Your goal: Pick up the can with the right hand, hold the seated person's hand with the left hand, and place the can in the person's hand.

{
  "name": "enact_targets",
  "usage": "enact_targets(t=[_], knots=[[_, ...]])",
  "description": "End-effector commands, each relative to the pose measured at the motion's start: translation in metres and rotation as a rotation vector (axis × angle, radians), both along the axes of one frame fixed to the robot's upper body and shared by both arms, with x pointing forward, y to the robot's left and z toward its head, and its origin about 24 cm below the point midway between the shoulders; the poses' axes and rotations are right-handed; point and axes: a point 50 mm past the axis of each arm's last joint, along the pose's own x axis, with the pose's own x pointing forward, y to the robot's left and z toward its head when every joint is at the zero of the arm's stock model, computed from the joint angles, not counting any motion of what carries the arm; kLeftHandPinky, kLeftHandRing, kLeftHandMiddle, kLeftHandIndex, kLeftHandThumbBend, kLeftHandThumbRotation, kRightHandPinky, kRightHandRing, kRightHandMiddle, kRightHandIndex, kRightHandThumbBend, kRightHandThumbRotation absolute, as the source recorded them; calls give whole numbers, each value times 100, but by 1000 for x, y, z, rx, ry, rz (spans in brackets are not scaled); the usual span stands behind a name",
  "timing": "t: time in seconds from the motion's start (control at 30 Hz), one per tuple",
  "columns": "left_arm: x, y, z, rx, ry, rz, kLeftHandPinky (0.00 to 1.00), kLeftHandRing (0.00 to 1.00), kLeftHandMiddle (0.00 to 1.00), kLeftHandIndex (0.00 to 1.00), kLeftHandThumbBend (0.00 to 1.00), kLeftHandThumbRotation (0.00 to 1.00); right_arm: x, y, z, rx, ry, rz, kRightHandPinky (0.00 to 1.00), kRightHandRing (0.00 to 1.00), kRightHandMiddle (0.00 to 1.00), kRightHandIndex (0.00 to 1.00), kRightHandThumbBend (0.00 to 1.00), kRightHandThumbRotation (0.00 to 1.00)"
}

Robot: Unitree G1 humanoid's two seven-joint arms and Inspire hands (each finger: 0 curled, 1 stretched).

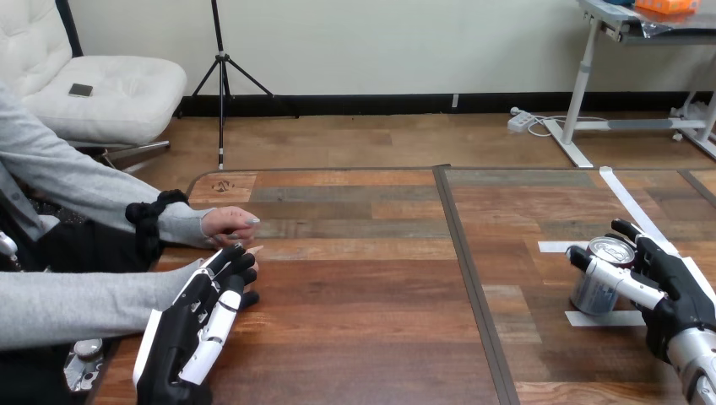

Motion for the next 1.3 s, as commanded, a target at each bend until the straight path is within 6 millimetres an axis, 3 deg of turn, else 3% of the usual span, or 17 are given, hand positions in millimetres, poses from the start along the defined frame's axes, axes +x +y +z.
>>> enact_targets(t=[0.0, 0.37, 1.07, 1.27], knots=[[18, 1, 19, 13, -97, -11, 78, 83, 83, 82, 28, 57, 15, 0, 17, 0, -67, 3, 93, 93, 91, 92, 100, 8], [19, 1, 19, 18, -94, -15, 77, 84, 83, 82, 28, 56, 14, -2, 19, -33, -60, 11, 91, 92, 90, 91, 100, 1], [19, 2, 18, 12, -94, -15, 77, 84, 83, 80, 29, 56, 11, -7, 19, -32, -58, 0, 91, 91, 89, 90, 100, 0], [19, 2, 18, 16, -96, -20, 78, 84, 83, 80, 28, 56, 11, -8, 20, -65, -66, -20, 86, 87, 86, 87, 97, 0]])
